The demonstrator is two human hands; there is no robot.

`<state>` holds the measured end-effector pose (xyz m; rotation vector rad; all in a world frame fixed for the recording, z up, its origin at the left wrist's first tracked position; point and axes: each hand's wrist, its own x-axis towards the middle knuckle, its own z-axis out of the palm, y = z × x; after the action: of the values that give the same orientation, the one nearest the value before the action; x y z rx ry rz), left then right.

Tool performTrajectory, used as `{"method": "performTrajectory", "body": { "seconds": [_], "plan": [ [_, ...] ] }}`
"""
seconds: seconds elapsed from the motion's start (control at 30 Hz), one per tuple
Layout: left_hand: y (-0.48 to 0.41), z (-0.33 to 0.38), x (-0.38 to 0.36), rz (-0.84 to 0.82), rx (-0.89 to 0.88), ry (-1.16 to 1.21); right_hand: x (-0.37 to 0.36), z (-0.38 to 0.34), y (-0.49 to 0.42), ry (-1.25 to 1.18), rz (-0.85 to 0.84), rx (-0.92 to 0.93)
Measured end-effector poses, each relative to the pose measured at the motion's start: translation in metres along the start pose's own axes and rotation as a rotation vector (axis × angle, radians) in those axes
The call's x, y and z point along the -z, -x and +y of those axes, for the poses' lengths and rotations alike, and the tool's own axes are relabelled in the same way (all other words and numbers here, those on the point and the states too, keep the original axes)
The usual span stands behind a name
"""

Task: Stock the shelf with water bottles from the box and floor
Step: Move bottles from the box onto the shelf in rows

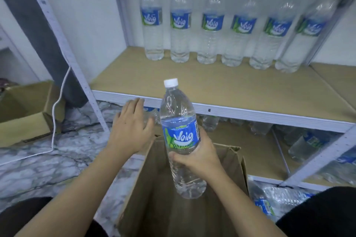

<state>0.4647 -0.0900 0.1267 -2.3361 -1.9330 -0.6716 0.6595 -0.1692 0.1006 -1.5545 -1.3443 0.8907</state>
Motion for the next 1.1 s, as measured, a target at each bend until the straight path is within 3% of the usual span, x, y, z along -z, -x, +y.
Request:
{"method": "performTrajectory", "body": {
  "seconds": [0.23,0.4,0.67,0.9,1.1],
  "plan": [
    [-0.074,0.005,0.065,0.137,0.011,0.010,0.026,-0.102,-0.058,-0.068,0.084,0.233],
    [-0.126,-0.014,0.076,0.106,0.076,-0.009,0.030,-0.153,-0.111,-0.116,0.153,0.325],
    [-0.197,-0.060,0.028,-0.021,0.130,-0.025,-0.012,-0.172,-0.225,-0.158,0.247,0.395],
    [-0.242,-0.106,-0.035,-0.187,0.211,-0.001,-0.066,-0.167,-0.313,-0.166,0.243,0.418],
    [-0.259,-0.139,-0.067,-0.237,0.268,-0.088,-0.107,-0.161,-0.357,-0.144,0.225,0.451]
  ]
}}
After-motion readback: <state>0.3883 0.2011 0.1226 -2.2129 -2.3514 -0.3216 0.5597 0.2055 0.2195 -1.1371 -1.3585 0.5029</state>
